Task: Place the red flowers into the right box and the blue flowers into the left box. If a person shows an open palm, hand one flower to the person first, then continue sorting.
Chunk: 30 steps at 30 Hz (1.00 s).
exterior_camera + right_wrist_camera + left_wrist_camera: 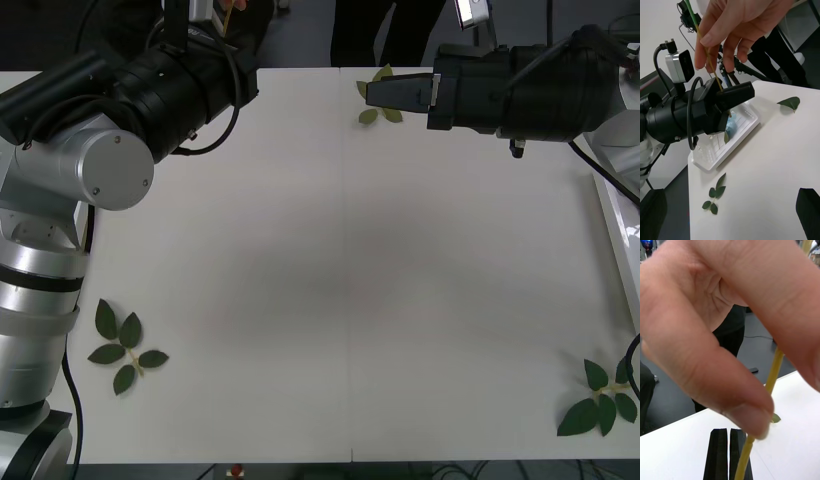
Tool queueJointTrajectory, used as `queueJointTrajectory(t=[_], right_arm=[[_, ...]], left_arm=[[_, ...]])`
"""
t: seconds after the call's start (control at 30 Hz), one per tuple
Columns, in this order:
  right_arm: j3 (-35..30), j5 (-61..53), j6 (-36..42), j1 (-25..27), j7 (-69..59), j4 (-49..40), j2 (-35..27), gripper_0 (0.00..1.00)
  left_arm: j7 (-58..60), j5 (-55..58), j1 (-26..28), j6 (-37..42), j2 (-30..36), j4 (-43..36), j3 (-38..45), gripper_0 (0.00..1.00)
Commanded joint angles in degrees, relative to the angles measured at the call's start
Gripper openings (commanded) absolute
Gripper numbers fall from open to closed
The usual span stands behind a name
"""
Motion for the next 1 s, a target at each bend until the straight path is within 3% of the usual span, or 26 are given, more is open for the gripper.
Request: queueJointTrajectory(t=[0.03,0.67,0.7,0.73,0.77,0.8,1.0], right_arm=[[-0.14,-0.02,-0.09,-0.1,-0.72,-2.04,-0.07,1.0],[-0.14,-0.02,-0.09,-0.1,-0.45,-2.04,-0.07,1.0],[-0.14,-0.02,-0.09,-0.1,-0.45,-1.95,-0.07,1.0],[-0.23,-0.02,-0.09,-0.1,-0.45,-2.04,-0.07,1.0],[-0.14,-0.02,-0.09,-0.1,-0.45,-1.95,-0.07,1.0],[-0.14,-0.02,-0.09,-0.01,-0.45,-1.95,-0.07,1.0],[-0.14,-0.02,-0.09,-0.1,-0.45,-2.04,-0.07,1.0]], left_arm=[[1.24,-0.71,-2.21,-0.58,-0.25,-0.36,1.39,0.0],[1.42,-0.54,-2.12,-0.58,-0.25,-0.45,1.74,0.0],[1.33,-0.54,-2.12,-0.58,-0.25,-0.45,1.74,0.03],[1.33,-0.63,-2.12,-0.67,-0.34,-0.36,1.74,0.55],[1.42,-0.63,-2.12,-0.58,-0.25,-0.36,1.74,0.92],[1.42,-0.54,-2.12,-0.58,-0.25,-0.36,1.74,1.0],[1.33,-0.01,-2.12,-0.58,-0.25,-0.45,1.74,1.0]])
